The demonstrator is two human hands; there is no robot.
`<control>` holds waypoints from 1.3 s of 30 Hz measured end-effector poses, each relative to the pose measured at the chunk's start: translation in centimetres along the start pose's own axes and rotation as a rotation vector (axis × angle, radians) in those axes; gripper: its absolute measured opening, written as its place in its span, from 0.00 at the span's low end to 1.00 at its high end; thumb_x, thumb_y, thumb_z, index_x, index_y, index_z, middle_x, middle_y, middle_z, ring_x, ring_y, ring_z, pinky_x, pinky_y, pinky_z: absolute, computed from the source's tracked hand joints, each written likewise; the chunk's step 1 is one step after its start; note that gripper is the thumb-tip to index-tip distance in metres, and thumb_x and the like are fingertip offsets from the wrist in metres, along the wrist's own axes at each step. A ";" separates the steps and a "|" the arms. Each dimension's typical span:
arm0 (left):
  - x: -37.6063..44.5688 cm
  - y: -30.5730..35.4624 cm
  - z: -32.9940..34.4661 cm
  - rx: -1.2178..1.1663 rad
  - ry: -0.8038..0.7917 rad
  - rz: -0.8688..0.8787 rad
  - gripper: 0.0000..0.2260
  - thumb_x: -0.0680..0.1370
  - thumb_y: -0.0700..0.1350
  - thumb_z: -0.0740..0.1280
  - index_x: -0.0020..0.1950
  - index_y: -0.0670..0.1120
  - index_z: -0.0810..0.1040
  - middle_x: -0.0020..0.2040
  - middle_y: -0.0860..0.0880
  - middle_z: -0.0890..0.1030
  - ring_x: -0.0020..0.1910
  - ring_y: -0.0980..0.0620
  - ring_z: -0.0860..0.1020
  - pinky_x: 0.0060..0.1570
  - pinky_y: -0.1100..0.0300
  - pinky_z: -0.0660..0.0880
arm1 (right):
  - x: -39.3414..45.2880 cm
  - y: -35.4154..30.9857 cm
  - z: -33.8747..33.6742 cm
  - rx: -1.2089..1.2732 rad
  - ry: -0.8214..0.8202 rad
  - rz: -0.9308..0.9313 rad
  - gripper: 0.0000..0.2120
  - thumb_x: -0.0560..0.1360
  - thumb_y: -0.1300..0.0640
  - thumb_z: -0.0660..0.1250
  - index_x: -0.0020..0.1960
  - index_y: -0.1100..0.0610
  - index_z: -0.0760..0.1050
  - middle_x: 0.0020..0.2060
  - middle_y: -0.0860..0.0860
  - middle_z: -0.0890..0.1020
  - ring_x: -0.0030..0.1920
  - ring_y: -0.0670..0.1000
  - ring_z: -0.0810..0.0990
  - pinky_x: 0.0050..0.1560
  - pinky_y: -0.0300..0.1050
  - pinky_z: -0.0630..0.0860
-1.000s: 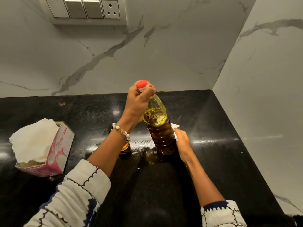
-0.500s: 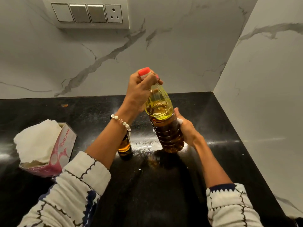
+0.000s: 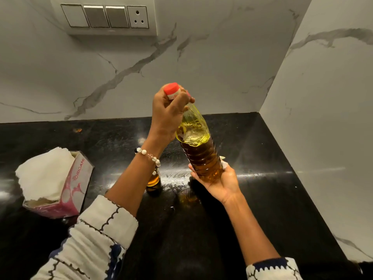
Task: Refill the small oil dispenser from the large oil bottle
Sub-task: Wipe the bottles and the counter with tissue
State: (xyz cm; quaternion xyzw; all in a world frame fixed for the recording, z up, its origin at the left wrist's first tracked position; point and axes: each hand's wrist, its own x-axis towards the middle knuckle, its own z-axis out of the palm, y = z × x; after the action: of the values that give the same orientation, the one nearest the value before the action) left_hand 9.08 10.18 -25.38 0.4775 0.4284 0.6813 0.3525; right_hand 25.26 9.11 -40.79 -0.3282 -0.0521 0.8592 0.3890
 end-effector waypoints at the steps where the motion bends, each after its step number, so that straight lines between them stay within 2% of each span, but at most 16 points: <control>1: -0.3 0.0 0.2 0.020 -0.012 0.021 0.03 0.74 0.40 0.67 0.44 0.42 0.74 0.37 0.49 0.78 0.40 0.49 0.80 0.46 0.44 0.78 | 0.0 0.1 -0.2 -0.011 0.021 0.001 0.23 0.76 0.53 0.53 0.65 0.62 0.74 0.65 0.66 0.73 0.66 0.66 0.71 0.56 0.63 0.75; 3: -0.8 0.0 0.8 0.083 -0.045 0.079 0.06 0.72 0.44 0.68 0.44 0.44 0.74 0.39 0.49 0.79 0.41 0.46 0.81 0.45 0.48 0.79 | -0.3 0.0 -0.4 -0.027 0.065 -0.016 0.21 0.78 0.55 0.51 0.59 0.63 0.78 0.61 0.66 0.76 0.64 0.67 0.73 0.53 0.64 0.76; 5: -1.4 0.0 1.5 0.158 -0.071 0.137 0.05 0.72 0.46 0.67 0.44 0.47 0.74 0.40 0.47 0.78 0.42 0.41 0.80 0.46 0.45 0.80 | -0.8 -0.3 -0.6 -0.074 0.120 -0.022 0.20 0.79 0.57 0.52 0.65 0.64 0.72 0.60 0.66 0.77 0.61 0.67 0.75 0.48 0.64 0.79; 7: -1.7 -0.3 1.9 0.206 -0.073 0.159 0.05 0.72 0.46 0.67 0.44 0.48 0.74 0.40 0.46 0.78 0.42 0.37 0.79 0.46 0.40 0.79 | -1.5 -0.8 -0.7 -0.130 0.193 -0.033 0.16 0.80 0.60 0.53 0.65 0.65 0.69 0.59 0.67 0.77 0.58 0.68 0.77 0.45 0.65 0.79; 10: -1.8 -0.9 2.5 0.229 -0.049 0.138 0.06 0.71 0.47 0.67 0.44 0.47 0.74 0.40 0.44 0.79 0.42 0.37 0.79 0.46 0.39 0.78 | -2.7 -1.9 -1.2 -0.239 0.343 -0.097 0.08 0.78 0.69 0.59 0.56 0.71 0.70 0.55 0.69 0.76 0.53 0.69 0.78 0.39 0.66 0.79; 12: -1.7 -1.4 3.0 0.245 -0.026 0.129 0.08 0.71 0.47 0.68 0.44 0.44 0.74 0.40 0.42 0.79 0.42 0.37 0.79 0.45 0.39 0.78 | -3.8 -2.9 -1.6 -0.308 0.458 -0.174 0.03 0.75 0.71 0.63 0.49 0.70 0.72 0.50 0.66 0.76 0.49 0.66 0.79 0.34 0.60 0.81; 14: -1.7 -2.2 3.6 0.286 -0.027 0.127 0.10 0.72 0.47 0.67 0.46 0.41 0.74 0.41 0.40 0.79 0.42 0.37 0.79 0.43 0.38 0.78 | -5.1 -3.9 -2.2 -0.317 0.546 -0.260 0.02 0.75 0.70 0.65 0.45 0.66 0.72 0.47 0.62 0.76 0.46 0.62 0.79 0.34 0.54 0.82; 18: -1.6 -3.5 5.3 0.361 -0.071 0.123 0.07 0.74 0.42 0.68 0.47 0.39 0.74 0.41 0.41 0.79 0.41 0.40 0.79 0.42 0.41 0.78 | -7.2 -5.2 -3.4 -0.342 0.636 -0.338 0.05 0.73 0.64 0.69 0.45 0.60 0.73 0.46 0.58 0.76 0.47 0.59 0.79 0.42 0.51 0.80; 22: -1.5 -4.5 6.8 0.444 -0.108 0.121 0.05 0.75 0.39 0.69 0.45 0.39 0.74 0.38 0.46 0.77 0.36 0.50 0.76 0.38 0.56 0.76 | -8.1 -4.8 -4.5 -0.338 0.589 -0.355 0.05 0.72 0.64 0.71 0.46 0.61 0.75 0.46 0.59 0.78 0.47 0.58 0.78 0.39 0.50 0.78; 25: -1.5 -5.0 7.6 0.480 -0.126 0.119 0.05 0.76 0.39 0.69 0.46 0.39 0.74 0.39 0.47 0.77 0.36 0.54 0.74 0.36 0.66 0.72 | -8.4 -4.5 -4.7 -0.349 0.540 -0.297 0.07 0.71 0.66 0.71 0.47 0.64 0.76 0.45 0.61 0.79 0.47 0.59 0.79 0.46 0.53 0.78; 27: -1.3 -4.9 8.0 0.501 -0.139 0.079 0.07 0.76 0.41 0.69 0.48 0.38 0.74 0.40 0.47 0.77 0.37 0.53 0.75 0.37 0.66 0.72 | -8.3 -4.3 -4.7 -0.330 0.472 -0.245 0.09 0.70 0.68 0.70 0.50 0.66 0.76 0.46 0.62 0.80 0.47 0.59 0.80 0.43 0.54 0.80; 29: -1.0 -4.5 8.2 0.523 -0.176 0.015 0.10 0.76 0.44 0.70 0.50 0.39 0.75 0.43 0.47 0.78 0.41 0.50 0.77 0.42 0.62 0.75 | -8.1 -4.0 -4.4 -0.295 0.399 -0.204 0.10 0.69 0.70 0.70 0.50 0.67 0.76 0.47 0.63 0.80 0.48 0.60 0.81 0.40 0.55 0.81; 31: -1.0 -4.2 7.7 0.506 -0.237 -0.060 0.16 0.74 0.48 0.72 0.55 0.41 0.74 0.48 0.47 0.80 0.47 0.49 0.79 0.48 0.56 0.79 | -7.7 -3.5 -3.8 -0.299 0.339 -0.170 0.10 0.69 0.72 0.69 0.50 0.68 0.75 0.49 0.64 0.80 0.49 0.61 0.80 0.40 0.56 0.82; 33: -1.3 -3.8 6.5 0.451 -0.264 -0.105 0.19 0.73 0.48 0.73 0.60 0.43 0.74 0.52 0.48 0.80 0.52 0.51 0.80 0.53 0.55 0.79 | -7.1 -2.6 -3.0 -0.323 0.275 -0.136 0.13 0.67 0.73 0.69 0.50 0.67 0.75 0.50 0.63 0.79 0.51 0.61 0.79 0.41 0.55 0.81; 36: -2.3 -2.9 2.9 0.392 -0.181 -0.118 0.18 0.74 0.47 0.73 0.61 0.43 0.76 0.53 0.48 0.81 0.53 0.53 0.80 0.53 0.58 0.79 | -5.7 -0.8 -1.4 -0.327 0.196 -0.075 0.21 0.63 0.74 0.70 0.55 0.68 0.74 0.54 0.64 0.79 0.54 0.62 0.80 0.42 0.56 0.82; 39: -3.6 -1.9 -1.8 0.428 -0.006 -0.106 0.11 0.76 0.45 0.71 0.56 0.43 0.79 0.48 0.47 0.83 0.47 0.54 0.82 0.48 0.63 0.78 | -4.2 1.2 0.3 -0.379 0.165 -0.073 0.15 0.67 0.74 0.68 0.53 0.66 0.76 0.54 0.64 0.80 0.51 0.61 0.81 0.36 0.50 0.82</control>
State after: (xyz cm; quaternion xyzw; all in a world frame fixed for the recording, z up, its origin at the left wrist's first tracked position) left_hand 8.53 7.23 -28.73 0.5201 0.5868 0.5540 0.2797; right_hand 26.33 5.34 -38.79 -0.4628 -0.1925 0.7894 0.3544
